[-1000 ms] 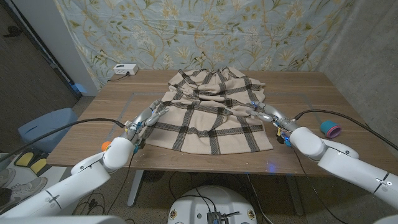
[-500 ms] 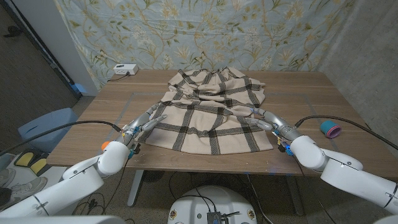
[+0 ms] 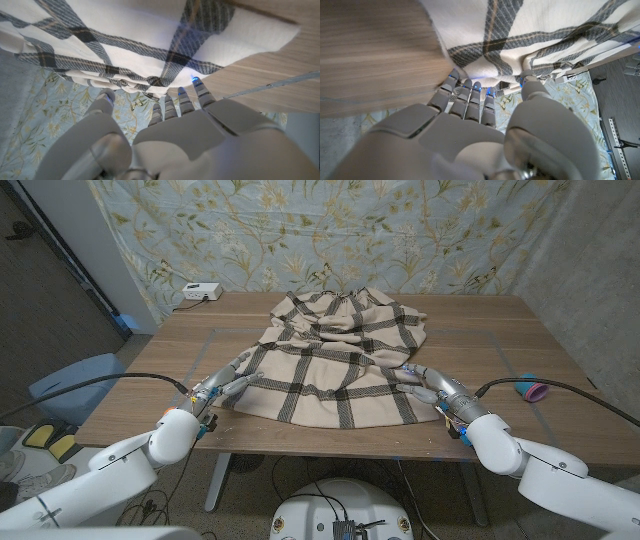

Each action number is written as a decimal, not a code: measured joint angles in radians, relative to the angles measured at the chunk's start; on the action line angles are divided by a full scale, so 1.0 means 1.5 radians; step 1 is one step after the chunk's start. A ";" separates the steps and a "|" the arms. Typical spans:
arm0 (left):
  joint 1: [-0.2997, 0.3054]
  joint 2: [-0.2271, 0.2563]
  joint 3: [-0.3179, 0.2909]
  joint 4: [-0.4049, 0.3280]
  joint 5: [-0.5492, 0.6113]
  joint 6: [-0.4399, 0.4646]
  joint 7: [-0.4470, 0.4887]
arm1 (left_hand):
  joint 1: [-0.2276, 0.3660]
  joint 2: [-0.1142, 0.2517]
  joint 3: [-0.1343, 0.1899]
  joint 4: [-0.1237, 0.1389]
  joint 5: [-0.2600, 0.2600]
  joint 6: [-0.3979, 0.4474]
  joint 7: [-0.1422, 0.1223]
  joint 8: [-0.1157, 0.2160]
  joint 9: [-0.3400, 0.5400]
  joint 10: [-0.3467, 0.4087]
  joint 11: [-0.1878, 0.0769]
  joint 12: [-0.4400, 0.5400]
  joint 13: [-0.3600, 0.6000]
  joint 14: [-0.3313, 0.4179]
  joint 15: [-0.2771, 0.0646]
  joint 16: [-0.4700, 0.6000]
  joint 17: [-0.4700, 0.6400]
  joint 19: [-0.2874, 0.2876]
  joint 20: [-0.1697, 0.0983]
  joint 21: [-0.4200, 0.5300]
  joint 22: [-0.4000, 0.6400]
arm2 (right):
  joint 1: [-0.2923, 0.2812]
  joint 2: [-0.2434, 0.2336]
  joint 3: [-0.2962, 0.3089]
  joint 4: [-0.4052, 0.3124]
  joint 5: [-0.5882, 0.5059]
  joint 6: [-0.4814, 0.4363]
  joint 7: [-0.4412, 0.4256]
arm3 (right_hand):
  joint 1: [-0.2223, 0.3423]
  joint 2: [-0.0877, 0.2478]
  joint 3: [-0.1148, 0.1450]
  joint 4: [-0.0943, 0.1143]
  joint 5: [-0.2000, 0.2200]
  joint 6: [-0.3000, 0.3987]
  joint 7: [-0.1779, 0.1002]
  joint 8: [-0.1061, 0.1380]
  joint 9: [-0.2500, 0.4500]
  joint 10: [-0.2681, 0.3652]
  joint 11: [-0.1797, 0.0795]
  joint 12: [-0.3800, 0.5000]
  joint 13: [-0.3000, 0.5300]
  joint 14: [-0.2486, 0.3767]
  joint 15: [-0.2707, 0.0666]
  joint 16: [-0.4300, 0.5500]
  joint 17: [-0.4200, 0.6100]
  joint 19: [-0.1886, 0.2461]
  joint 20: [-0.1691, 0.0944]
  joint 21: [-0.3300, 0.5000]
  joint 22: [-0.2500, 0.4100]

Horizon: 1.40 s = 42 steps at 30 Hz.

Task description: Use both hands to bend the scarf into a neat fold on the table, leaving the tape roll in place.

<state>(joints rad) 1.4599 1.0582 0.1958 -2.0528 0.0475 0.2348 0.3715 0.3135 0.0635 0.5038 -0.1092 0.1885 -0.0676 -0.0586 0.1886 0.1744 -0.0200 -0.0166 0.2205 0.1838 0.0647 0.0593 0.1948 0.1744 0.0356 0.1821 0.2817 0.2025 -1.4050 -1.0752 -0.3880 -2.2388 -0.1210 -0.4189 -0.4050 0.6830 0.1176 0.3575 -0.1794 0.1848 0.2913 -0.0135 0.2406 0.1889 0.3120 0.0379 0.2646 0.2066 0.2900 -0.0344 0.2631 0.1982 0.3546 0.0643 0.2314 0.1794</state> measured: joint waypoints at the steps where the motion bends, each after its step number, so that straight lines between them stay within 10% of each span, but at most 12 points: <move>1: 0.002 0.005 -0.002 -0.002 0.004 0.006 -0.003 | 0.000 0.000 -0.001 -0.003 0.000 0.001 0.001 0.001 0.000 0.000 0.000 0.000 0.000 0.000 0.000 0.000 0.000 0.001 0.001 0.000 -0.001 | -0.004 -0.001 -0.002 -0.006 -0.010 -0.009 -0.003 | 0.005 -0.005 0.000 0.000 0.000 0.008 -0.001 0.002 0.000 0.006 -0.002 0.002 0.000 0.007 -0.003 0.000 0.002 0.004 -0.001 0.001 0.000; 17: 0.023 0.092 -0.022 -0.052 0.055 0.092 -0.055 | 0.086 -0.045 0.002 -0.047 0.008 0.059 -0.025 0.016 0.000 0.054 -0.025 0.005 0.000 0.029 -0.023 0.000 0.000 0.037 -0.003 0.006 -0.005 | -0.023 -0.032 -0.032 -0.057 -0.101 -0.103 0.015 | 0.117 -0.045 0.046 -0.008 0.010 0.113 -0.012 0.024 0.002 0.081 -0.014 0.024 0.010 0.074 -0.006 0.009 0.011 0.039 0.004 0.006 0.000; 31: -0.049 0.137 0.072 -0.096 0.163 0.223 -0.125 | 0.248 -0.022 0.045 -0.054 0.023 0.063 -0.030 0.012 0.000 0.071 -0.055 0.005 0.000 0.048 -0.041 0.000 0.000 0.072 -0.019 0.006 -0.008 | 0.022 -0.067 -0.088 -0.087 -0.169 -0.188 0.127 | 0.172 -0.080 0.115 0.006 0.062 -0.023 -0.043 -0.038 0.003 -0.061 -0.033 -0.035 0.016 -0.047 -0.004 -0.038 0.031 -0.010 0.010 -0.019 0.000; 42: -0.141 0.132 0.187 -0.105 0.289 0.310 -0.204 | 0.380 -0.013 0.068 -0.055 -0.002 0.060 -0.032 0.007 0.003 0.083 -0.067 0.000 0.000 0.068 -0.066 0.000 -0.002 0.116 -0.051 0.017 -0.007 | 0.090 -0.066 -0.156 -0.092 -0.239 -0.247 0.229 | 0.177 -0.089 0.137 0.003 0.062 -0.029 -0.061 -0.028 0.003 -0.073 -0.065 -0.040 0.013 -0.071 -0.001 -0.043 0.030 -0.018 0.010 -0.019 0.000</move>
<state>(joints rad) 1.2479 1.2561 0.4763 -2.2105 0.4803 0.6992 0.0659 0.8842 0.0435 0.6063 -0.1917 0.1853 0.0228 -0.1071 0.1995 0.1796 0.1050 -0.1167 0.2205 0.1837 0.1666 -0.0392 0.1948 0.1720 0.2094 0.1054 0.3066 0.1926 -1.2694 -1.1747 -0.6216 -2.3775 -0.4789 -0.7899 -0.0616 0.9483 -0.0153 0.5638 -0.1747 0.2780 0.2476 -0.1056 0.1984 0.1933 0.2028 -0.0601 0.2053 0.2255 0.1835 -0.0361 0.1992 0.2428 0.3283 0.0788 0.2034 0.1792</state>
